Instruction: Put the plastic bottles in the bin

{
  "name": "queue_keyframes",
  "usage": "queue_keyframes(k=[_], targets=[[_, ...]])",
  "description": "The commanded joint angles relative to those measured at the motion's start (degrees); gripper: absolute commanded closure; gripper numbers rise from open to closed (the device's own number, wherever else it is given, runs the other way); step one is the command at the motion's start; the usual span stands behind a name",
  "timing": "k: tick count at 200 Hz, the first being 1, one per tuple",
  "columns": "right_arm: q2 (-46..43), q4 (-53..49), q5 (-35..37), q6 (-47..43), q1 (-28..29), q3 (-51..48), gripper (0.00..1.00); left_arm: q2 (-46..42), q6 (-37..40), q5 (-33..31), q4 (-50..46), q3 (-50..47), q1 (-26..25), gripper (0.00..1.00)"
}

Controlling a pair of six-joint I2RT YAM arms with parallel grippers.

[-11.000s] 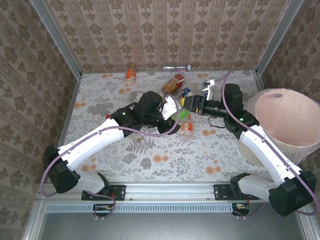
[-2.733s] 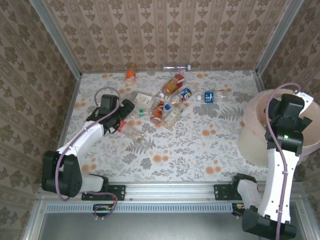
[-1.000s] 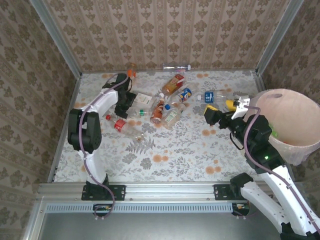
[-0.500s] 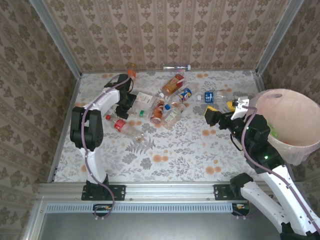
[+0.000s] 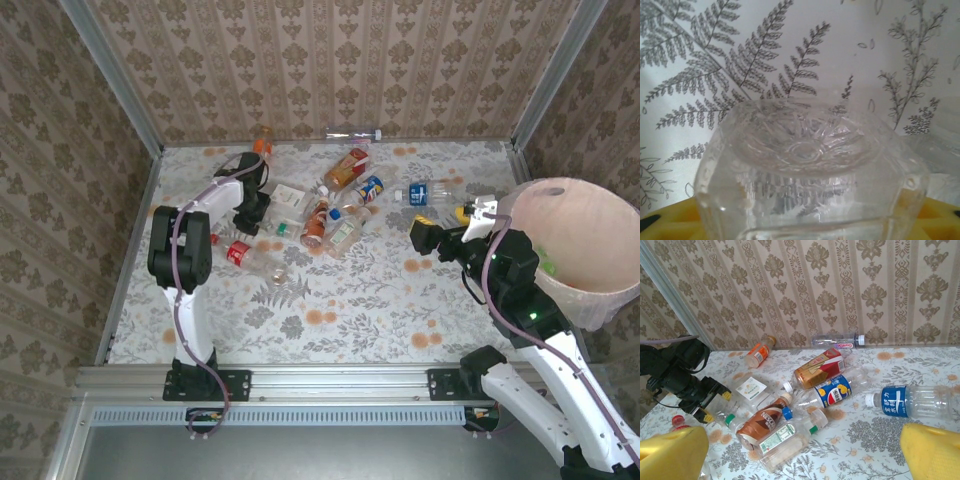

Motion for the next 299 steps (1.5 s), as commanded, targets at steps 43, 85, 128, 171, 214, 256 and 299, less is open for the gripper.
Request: queue_keyframes(k=[43,85,128,171,214,256,299], targets=[[-0.7,3.0,-2.8,0.2,0.6,-1.2,0.00,-11.4,8.8,-4.0,6.9,-4.3,-1.1,0.51],[1.1,8.4,-7.7,2.1,1.1,-2.7,0.00,-22.7,24.1,-10.1,12.4,-8.9,-4.3,0.53],[5.1,14.0,-10.6,4.8,2.1,-3.4,0.00,-31.8,38.9,-10.7,16.3,-10.9,-9.3,0.53],[9.3,17.1,-11.6,4.6,5.3,-3.3,0.00,-36.6,49.9,-8.2,22.0,-11.3,-17.1,0.53],[13.6,19.6,-11.3,2.3,10.6,-2.8,0.00,-38.0,56.2,0.6,30.8,-12.0,-22.5,0.52],[18.1,24.7,-7.4,0.8,15.4,-2.4,0.00,-36.5,57.3,6.9,33.2,-10.0,-26.9,0.53],[24.0,35.5,-12.5,5.5,15.9,-1.8,0.00,-34.3,55.6,14.5,35.0,-8.6,-29.1,0.53]])
